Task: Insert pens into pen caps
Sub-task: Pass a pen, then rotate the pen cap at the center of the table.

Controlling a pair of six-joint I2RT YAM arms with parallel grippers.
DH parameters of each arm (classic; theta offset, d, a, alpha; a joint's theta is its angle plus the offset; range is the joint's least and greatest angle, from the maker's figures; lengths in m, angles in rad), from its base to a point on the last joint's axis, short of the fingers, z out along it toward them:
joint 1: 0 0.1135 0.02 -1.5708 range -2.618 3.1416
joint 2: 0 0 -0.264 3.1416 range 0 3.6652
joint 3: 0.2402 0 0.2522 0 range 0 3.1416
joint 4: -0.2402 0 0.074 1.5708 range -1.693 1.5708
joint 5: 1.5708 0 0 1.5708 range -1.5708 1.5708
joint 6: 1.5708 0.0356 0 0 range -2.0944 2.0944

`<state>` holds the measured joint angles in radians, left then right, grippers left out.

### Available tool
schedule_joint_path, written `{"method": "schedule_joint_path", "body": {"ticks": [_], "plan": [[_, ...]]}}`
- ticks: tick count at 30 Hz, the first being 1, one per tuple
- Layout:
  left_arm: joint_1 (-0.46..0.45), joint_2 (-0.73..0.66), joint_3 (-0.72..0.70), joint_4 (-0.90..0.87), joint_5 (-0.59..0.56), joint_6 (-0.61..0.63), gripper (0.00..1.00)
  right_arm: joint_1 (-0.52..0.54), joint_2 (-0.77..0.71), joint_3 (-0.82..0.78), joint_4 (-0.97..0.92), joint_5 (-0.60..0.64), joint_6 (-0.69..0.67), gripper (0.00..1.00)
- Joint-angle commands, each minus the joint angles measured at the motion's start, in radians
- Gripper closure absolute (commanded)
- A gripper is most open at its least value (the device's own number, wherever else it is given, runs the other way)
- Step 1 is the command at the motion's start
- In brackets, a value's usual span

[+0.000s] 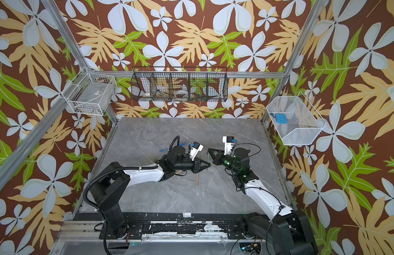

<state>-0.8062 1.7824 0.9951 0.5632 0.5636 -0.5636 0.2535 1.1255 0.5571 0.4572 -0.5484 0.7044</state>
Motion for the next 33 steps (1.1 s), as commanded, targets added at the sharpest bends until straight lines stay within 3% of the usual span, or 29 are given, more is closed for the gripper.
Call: {"method": "schedule_joint_path", "body": {"ticks": [1,5,9,17,21,29,33], "plan": [[-0.005,-0.026,0.004,-0.003,-0.019,0.073,0.92,-0.001,-0.01,0.027,-0.071,0.044,-0.044,0.92],[-0.004,-0.051,0.0,-0.08,-0.096,0.126,0.93,-0.001,-0.033,0.118,-0.245,0.113,-0.137,0.66],[-0.003,-0.1,-0.033,-0.109,-0.175,0.162,0.95,0.0,0.0,0.289,-0.524,0.225,-0.231,0.54],[0.007,-0.227,-0.129,-0.144,-0.26,0.201,0.98,-0.001,0.183,0.49,-0.715,0.352,-0.374,0.47],[0.022,-0.317,-0.191,-0.159,-0.296,0.211,0.98,-0.003,0.399,0.617,-0.777,0.383,-0.434,0.46],[0.022,-0.492,-0.244,-0.249,-0.37,0.263,0.97,-0.003,0.858,0.96,-0.886,0.323,-0.517,0.46],[0.023,-0.543,-0.269,-0.255,-0.383,0.261,0.96,-0.003,1.001,1.07,-0.917,0.314,-0.534,0.46]]}}
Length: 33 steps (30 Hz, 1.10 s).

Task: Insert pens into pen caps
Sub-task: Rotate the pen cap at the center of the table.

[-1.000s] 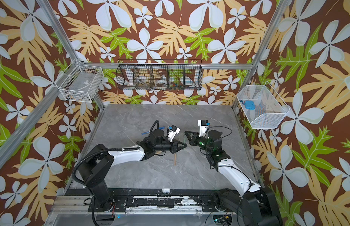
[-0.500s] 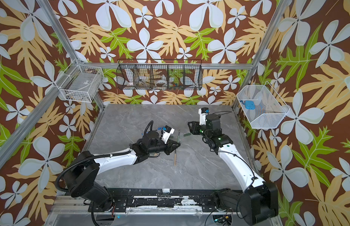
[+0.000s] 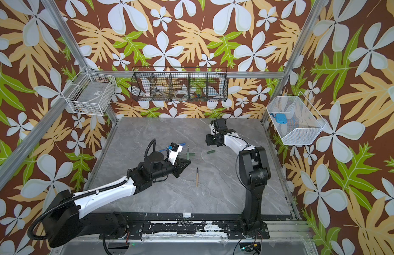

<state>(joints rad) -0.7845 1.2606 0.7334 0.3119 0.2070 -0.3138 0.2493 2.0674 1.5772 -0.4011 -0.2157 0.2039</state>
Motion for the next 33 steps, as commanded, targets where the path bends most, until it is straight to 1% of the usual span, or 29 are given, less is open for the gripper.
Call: {"method": "schedule_joint_path", "body": {"ticks": [1,7,15,20,26,30,33], "plan": [[0.001,-0.03,-0.013,-0.004,-0.029,0.01,0.96,0.001,0.088,0.074,-0.072,-0.01,-0.041,0.46],[0.001,-0.051,-0.032,0.003,-0.037,0.006,0.96,0.0,0.187,0.141,-0.088,-0.032,-0.046,0.46],[0.001,-0.04,-0.009,-0.026,-0.036,0.005,0.97,0.003,0.193,0.112,-0.086,-0.097,-0.036,0.46],[0.001,-0.037,-0.006,-0.027,-0.039,0.008,0.97,0.004,0.157,0.042,-0.103,-0.108,-0.044,0.47],[0.001,-0.032,0.003,-0.033,-0.038,0.014,0.97,0.004,0.065,-0.065,-0.103,-0.093,-0.051,0.48],[0.001,-0.029,0.003,-0.032,-0.037,0.02,0.97,0.005,0.014,-0.104,-0.121,-0.092,-0.06,0.53],[0.001,-0.029,0.004,-0.034,-0.041,0.023,0.97,0.003,-0.015,-0.114,-0.152,-0.076,-0.082,0.61]]}}
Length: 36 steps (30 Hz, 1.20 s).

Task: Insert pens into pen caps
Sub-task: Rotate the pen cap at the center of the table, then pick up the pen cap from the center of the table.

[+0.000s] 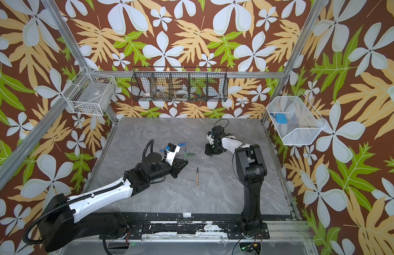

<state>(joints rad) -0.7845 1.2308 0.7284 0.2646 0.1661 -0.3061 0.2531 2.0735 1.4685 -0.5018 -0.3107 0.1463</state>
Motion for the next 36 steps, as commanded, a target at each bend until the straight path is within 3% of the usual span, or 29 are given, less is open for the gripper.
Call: {"method": "schedule_joint_path", "body": {"ticks": [1,11,15,27,36], "plan": [[0.001,0.002,0.01,0.012,-0.001,0.016,0.97,0.0,-0.031,-0.009,-0.056,0.028,-0.027,0.61],[0.001,-0.001,0.019,0.001,-0.009,0.033,0.97,0.003,-0.077,0.002,-0.041,0.027,-0.021,0.57],[0.001,-0.006,0.022,-0.005,-0.009,0.036,0.97,0.019,-0.029,0.057,-0.111,0.12,-0.042,0.57],[0.001,0.0,0.016,-0.004,0.0,0.048,0.97,0.061,0.085,0.172,-0.203,0.245,-0.086,0.57],[0.001,0.003,0.019,-0.002,0.001,0.052,0.97,0.07,0.15,0.208,-0.222,0.266,-0.118,0.57]]}}
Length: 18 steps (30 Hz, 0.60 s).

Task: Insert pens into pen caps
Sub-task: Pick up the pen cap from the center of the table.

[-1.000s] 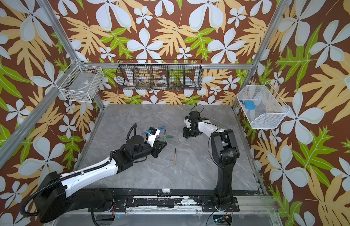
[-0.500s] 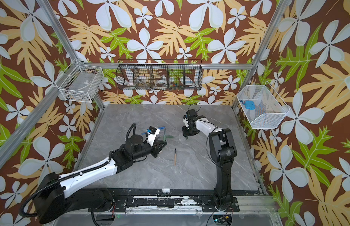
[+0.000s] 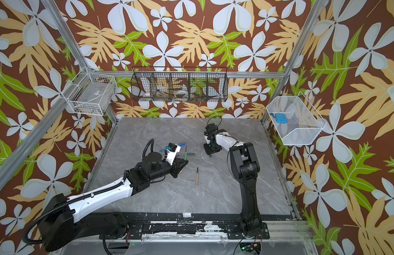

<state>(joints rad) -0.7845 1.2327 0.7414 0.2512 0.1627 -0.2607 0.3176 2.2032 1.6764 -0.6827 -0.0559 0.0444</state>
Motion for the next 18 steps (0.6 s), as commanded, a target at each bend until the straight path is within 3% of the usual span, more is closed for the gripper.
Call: {"method": "schedule_joint_path", "body": {"ticks": [1,18], "plan": [[0.001,0.001,0.006,0.011,0.005,0.007,0.97,0.008,0.023,-0.001,-0.041,0.015,-0.017,0.57],[0.001,0.008,-0.016,0.045,-0.014,0.015,0.98,0.018,-0.065,-0.119,0.021,-0.023,-0.005,0.82]]}}
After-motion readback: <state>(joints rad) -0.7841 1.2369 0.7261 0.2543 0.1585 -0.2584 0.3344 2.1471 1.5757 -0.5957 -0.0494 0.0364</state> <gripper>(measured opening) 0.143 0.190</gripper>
